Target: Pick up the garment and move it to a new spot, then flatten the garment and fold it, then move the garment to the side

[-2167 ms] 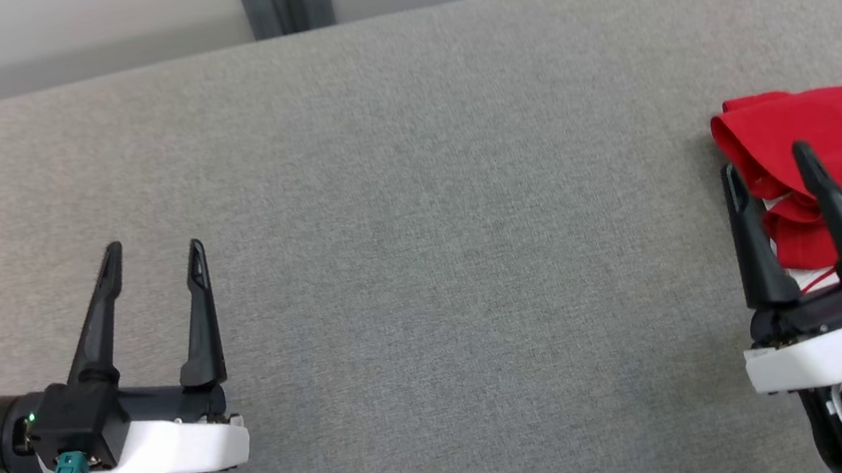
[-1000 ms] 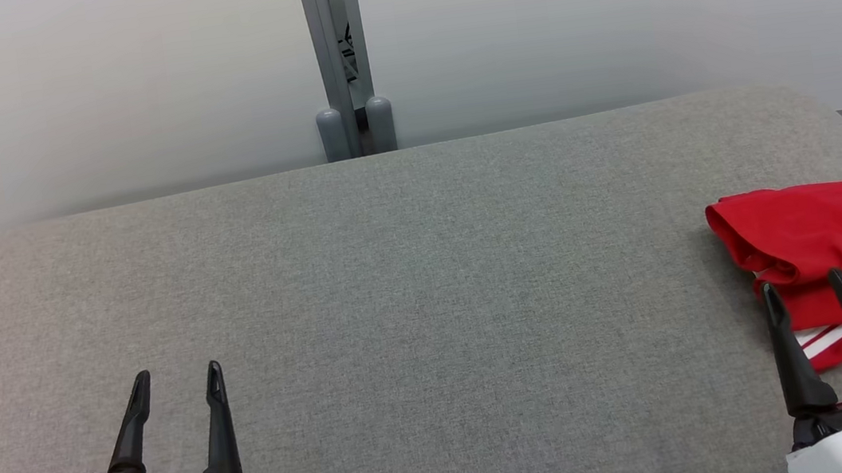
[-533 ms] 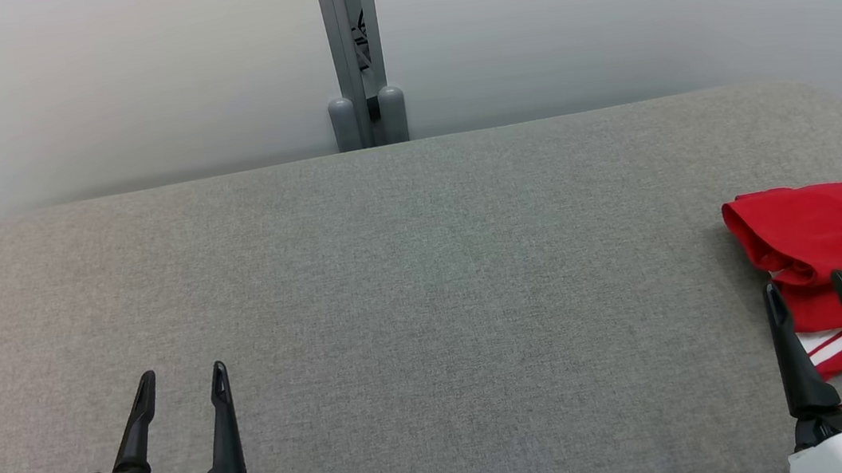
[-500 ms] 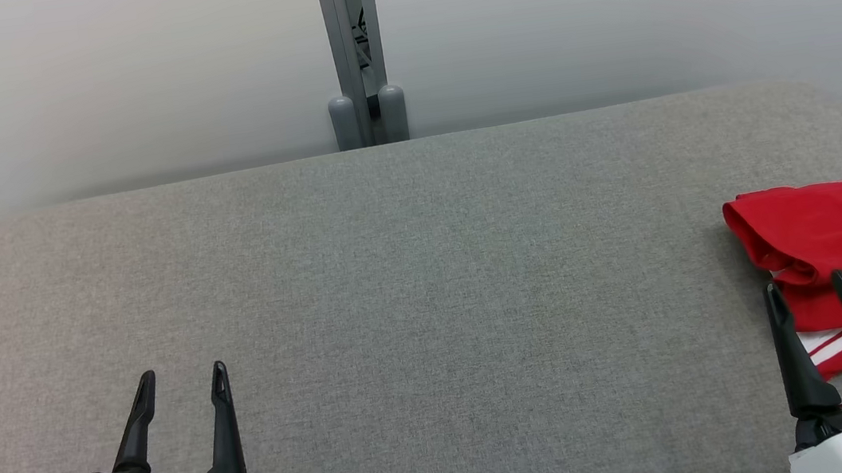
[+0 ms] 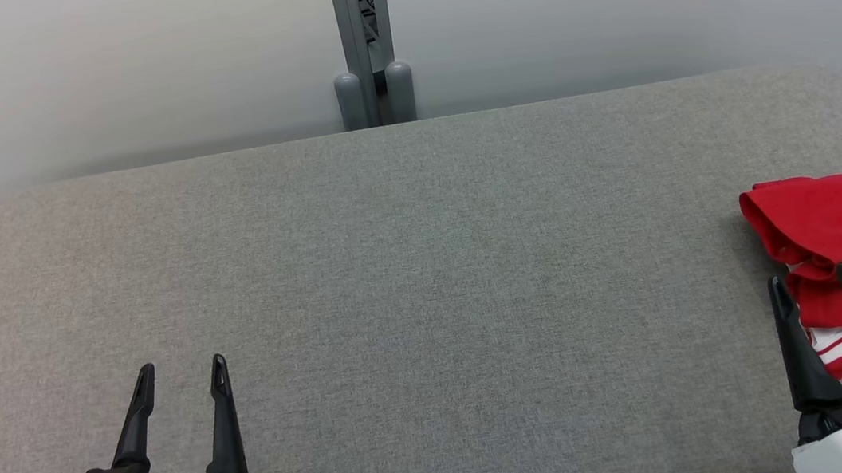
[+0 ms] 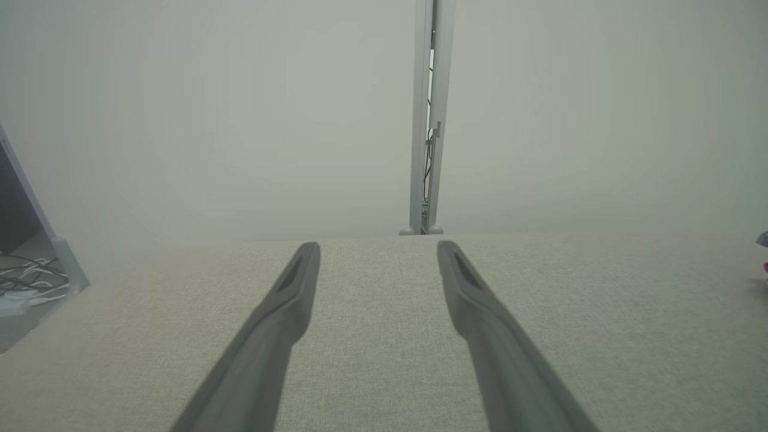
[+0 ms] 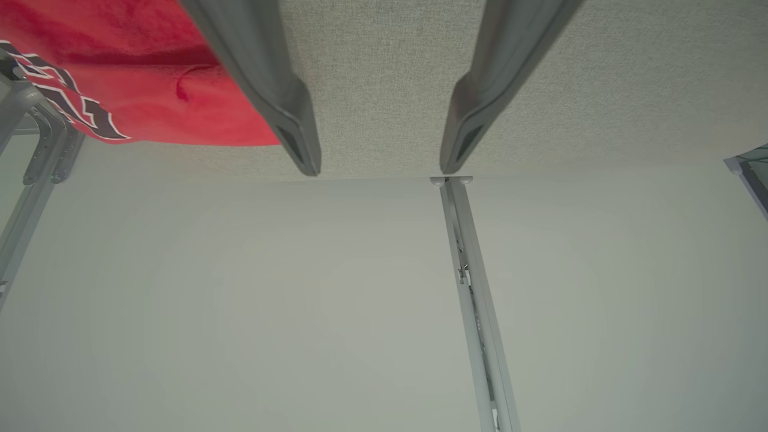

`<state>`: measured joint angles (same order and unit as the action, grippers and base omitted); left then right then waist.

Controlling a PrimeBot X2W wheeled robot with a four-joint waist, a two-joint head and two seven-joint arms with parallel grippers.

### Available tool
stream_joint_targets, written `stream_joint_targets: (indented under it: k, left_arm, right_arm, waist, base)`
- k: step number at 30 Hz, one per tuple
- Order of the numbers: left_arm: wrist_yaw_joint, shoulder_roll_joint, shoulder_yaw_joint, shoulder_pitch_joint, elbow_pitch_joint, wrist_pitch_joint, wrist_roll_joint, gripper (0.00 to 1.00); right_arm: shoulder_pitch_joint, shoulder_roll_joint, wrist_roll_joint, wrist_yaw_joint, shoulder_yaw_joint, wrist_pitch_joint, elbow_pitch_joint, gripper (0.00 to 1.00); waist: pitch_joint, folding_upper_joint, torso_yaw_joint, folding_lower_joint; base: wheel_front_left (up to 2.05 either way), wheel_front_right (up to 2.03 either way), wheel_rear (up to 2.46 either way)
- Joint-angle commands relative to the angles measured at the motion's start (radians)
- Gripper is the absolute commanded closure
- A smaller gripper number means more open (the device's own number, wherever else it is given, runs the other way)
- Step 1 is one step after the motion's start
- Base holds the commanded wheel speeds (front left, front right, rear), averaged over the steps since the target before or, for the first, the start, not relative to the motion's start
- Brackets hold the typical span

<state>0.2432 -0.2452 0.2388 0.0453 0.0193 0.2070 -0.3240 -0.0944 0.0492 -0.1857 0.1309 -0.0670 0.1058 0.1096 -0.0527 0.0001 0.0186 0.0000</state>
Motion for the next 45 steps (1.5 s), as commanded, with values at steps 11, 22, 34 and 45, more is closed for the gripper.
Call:
stream_joint_targets:
  k: [11, 22, 34, 45]
  left_arm:
    - [0.005, -0.007, 0.001, -0.027, -0.011, 0.013, -0.009, 0.00]
    - [-0.020, 0.032, 0.016, 0.009, -0.047, 0.007, -0.099, 1.00]
    - [-0.080, 0.058, 0.013, -0.023, -0.084, 0.016, -0.300, 1.00]
    - [-0.124, 0.078, 0.011, -0.047, -0.111, 0.022, -0.448, 1.00]
  right_arm:
    - [0.001, 0.003, -0.008, 0.000, -0.007, 0.002, -0.001, 0.00]
    - [0.012, -0.001, -0.116, 0.000, -0.013, -0.038, -0.072, 1.00]
    - [0.068, 0.029, -0.345, 0.000, -0.058, -0.121, -0.151, 1.00]
    - [0.109, 0.048, -0.508, 0.000, -0.097, -0.186, -0.209, 1.00]
  waist:
    - [-0.005, -0.0001, -0.003, 0.0000]
    - [-0.002, -0.0001, -0.004, 0.0000]
    - [0.003, -0.0001, -0.006, 0.0000]
    - [0.007, -0.0001, -0.007, 0.0000]
  base:
    - [0.00, 0.00, 0.00]
    - [0.00, 0.00, 0.00]
    - [0.00, 0.00, 0.00]
    - [0.00, 0.00, 0.00]
